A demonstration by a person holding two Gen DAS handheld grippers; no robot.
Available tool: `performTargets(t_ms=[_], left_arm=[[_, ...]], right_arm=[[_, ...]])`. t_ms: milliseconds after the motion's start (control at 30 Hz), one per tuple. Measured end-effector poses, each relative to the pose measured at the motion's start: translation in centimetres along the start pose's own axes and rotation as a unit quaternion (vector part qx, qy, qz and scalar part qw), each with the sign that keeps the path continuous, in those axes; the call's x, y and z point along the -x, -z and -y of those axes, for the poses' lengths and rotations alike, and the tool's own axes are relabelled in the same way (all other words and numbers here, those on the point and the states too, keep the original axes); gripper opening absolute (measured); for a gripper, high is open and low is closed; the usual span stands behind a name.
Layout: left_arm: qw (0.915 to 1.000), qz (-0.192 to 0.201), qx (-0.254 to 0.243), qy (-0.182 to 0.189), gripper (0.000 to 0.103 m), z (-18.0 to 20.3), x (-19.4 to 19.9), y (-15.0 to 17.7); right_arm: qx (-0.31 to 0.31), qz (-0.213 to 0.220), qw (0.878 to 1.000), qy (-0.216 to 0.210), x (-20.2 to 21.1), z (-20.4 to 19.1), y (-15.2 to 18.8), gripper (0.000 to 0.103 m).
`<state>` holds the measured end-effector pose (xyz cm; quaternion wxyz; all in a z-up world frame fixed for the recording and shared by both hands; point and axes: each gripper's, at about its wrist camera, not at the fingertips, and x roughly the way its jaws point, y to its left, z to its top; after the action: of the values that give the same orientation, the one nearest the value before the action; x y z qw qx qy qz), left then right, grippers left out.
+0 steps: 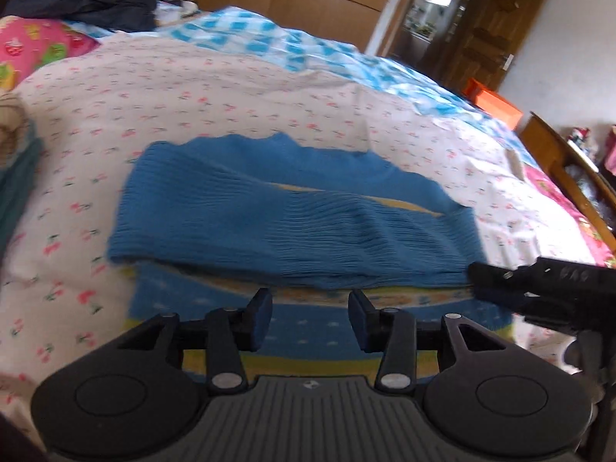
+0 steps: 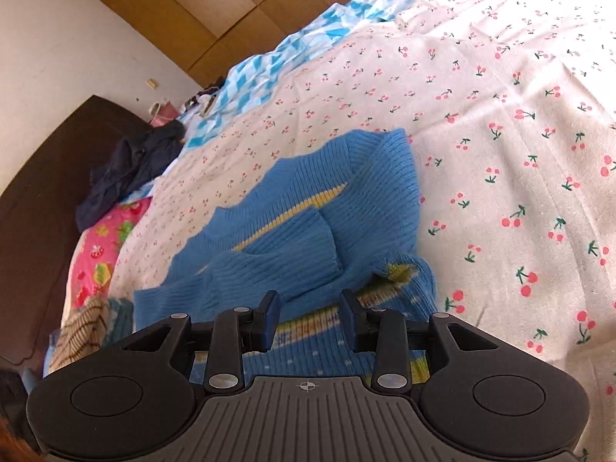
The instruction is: Fold small clothes
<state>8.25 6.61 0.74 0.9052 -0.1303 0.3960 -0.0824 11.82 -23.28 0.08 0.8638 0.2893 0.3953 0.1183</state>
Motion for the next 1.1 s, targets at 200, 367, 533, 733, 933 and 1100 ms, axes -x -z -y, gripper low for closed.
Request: performTargets(t_ms=[200, 367, 533, 733, 933, 1100], left_arm=[[0.9983, 0.053, -0.003, -0.026, 0.048, -0.9, 0.7, 0.0], [0.9985, 0.051, 0.008, -0.019, 0.051, -1.4, 0.3, -0.2], [0.998, 0.06, 0.008, -0.021, 0.053, -1.5, 0.4, -0.3], [0.998, 0.06, 0.004, -0.018, 0.054, -1.4, 0.3, -0.3], [0.9978, 0.063, 0.008, -0.02, 0.054, -1.4, 0.2, -0.3], [0.9978, 0.062, 0.003, -0.024, 0.055, -1.3, 0.2, -0.1]], right_arm=[[0.019, 0.004, 1.0, 0.009, -0.5, -1.8, -0.9, 0.035], [-0.024, -0.023, 0.999, 0.034, -2.7, -1.0, -0.6, 0.035], [-0.071, -0.013, 0.997, 0.034, -2.6, -0.1, -0.8, 0.035], [-0.113, -0.014, 0.993, 0.014, -2.7, 1.0, -0.9, 0.035], [-0.15, -0.024, 0.988, -0.012, -2.7, 1.5, -0.5, 0.035], [-0.171, -0.031, 0.985, -0.019, -3.9, 1.7, -0.3, 0.035]])
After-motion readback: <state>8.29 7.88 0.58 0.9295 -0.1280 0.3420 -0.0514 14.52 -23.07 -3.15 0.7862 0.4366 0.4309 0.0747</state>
